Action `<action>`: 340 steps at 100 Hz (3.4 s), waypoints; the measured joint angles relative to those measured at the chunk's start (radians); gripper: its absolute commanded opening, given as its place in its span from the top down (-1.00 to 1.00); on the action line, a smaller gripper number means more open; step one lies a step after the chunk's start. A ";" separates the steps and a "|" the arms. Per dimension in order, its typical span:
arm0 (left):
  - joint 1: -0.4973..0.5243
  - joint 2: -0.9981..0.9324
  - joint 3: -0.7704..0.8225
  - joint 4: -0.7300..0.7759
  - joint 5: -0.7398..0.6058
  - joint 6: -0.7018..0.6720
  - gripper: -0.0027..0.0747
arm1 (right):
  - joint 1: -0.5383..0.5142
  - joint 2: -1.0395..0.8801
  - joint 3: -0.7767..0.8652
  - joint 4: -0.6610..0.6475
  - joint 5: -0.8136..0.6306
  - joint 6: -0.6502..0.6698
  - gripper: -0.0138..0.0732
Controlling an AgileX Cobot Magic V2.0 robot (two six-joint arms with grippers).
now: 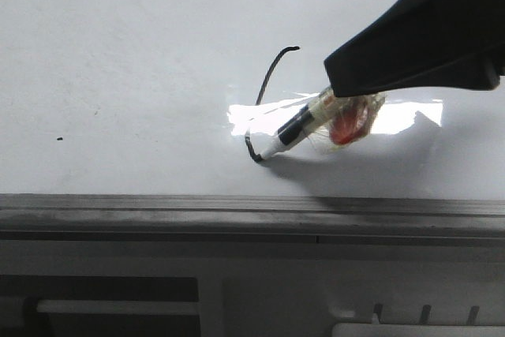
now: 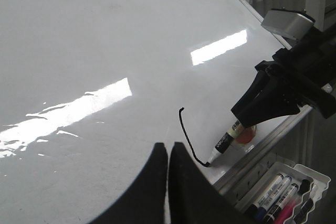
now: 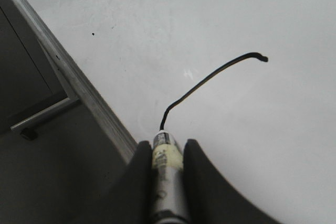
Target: Write number 6 on whiteboard
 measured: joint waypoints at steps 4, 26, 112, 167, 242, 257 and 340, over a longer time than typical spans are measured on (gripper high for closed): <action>0.000 0.000 0.000 0.000 0.000 0.000 0.98 | 0.000 0.000 0.000 0.000 -0.002 0.000 0.81; 0.000 0.000 0.000 0.000 0.000 0.000 0.98 | 0.000 0.000 0.000 0.000 -0.003 0.000 0.81; 0.000 0.000 0.006 0.000 0.000 0.000 0.98 | -0.123 -0.006 -0.080 -0.026 0.075 0.005 0.81; 0.000 0.000 0.006 0.000 0.000 0.000 0.98 | -0.046 0.053 -0.109 -0.029 0.042 0.005 0.81; -0.005 0.497 -0.183 -0.140 0.347 0.302 -0.06 | -0.056 -0.207 -0.163 -0.162 0.496 -0.006 0.81; -0.081 0.634 -0.251 -0.200 0.351 0.410 -0.06 | -0.039 -0.206 -0.163 -0.165 0.503 -0.006 0.81; -0.436 0.989 -0.330 -0.211 0.029 0.438 0.26 | 0.135 -0.199 -0.165 -0.196 0.362 -0.028 0.81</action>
